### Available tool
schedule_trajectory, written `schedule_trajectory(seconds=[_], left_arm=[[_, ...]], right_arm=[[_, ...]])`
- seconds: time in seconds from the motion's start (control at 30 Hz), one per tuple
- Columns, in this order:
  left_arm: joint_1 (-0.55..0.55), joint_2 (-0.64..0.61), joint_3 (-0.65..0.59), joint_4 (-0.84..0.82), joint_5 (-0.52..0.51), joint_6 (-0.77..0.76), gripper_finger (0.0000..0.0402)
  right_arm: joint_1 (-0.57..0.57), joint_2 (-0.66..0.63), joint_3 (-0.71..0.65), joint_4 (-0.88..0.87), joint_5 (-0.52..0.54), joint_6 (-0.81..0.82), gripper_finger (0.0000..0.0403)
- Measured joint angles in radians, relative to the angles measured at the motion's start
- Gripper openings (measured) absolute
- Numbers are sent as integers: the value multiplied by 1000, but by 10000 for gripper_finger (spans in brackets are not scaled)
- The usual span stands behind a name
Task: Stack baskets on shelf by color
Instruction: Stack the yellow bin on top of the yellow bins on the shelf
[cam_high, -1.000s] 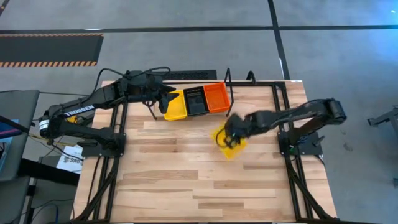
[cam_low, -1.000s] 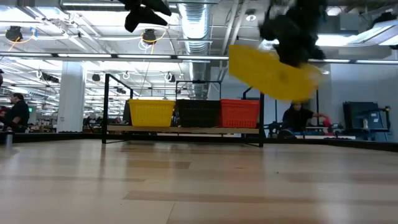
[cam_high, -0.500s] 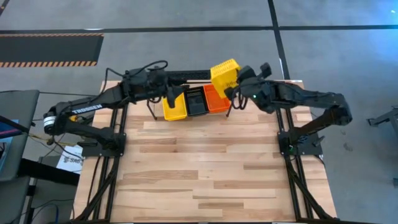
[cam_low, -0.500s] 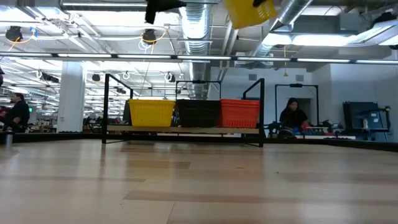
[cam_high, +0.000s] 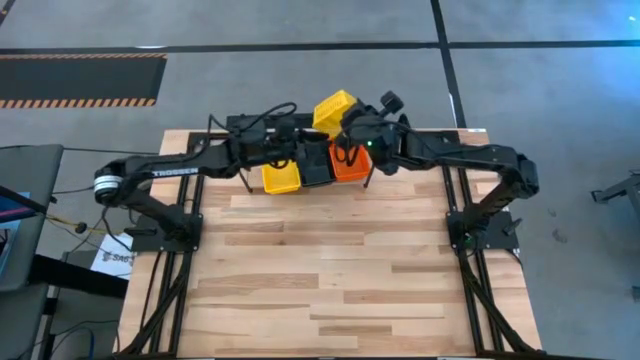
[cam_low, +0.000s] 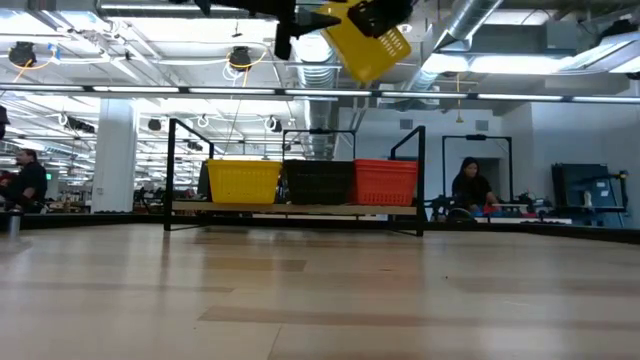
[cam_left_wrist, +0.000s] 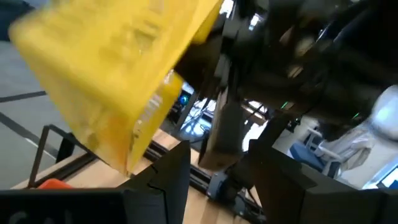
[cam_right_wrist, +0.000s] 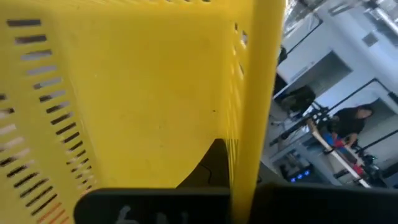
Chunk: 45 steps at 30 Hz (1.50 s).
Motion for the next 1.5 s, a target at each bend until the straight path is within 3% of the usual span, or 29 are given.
schedule_trajectory(seconds=[0.4,0.9,1.1,1.33,1.5], left_arm=[[10,29,0,37,-42,25,149],[11,28,0,126,-193,164,150],[10,27,0,124,-198,167,183],[10,27,0,172,-234,156,237],[8,27,0,198,-237,158,249]], right_arm=[[35,-82,2,181,-5,-254,0],[54,-117,1,189,8,-308,0],[40,-117,1,190,0,-316,0],[-3,-117,1,230,-87,-316,0],[-28,-117,1,277,-130,-318,0]])
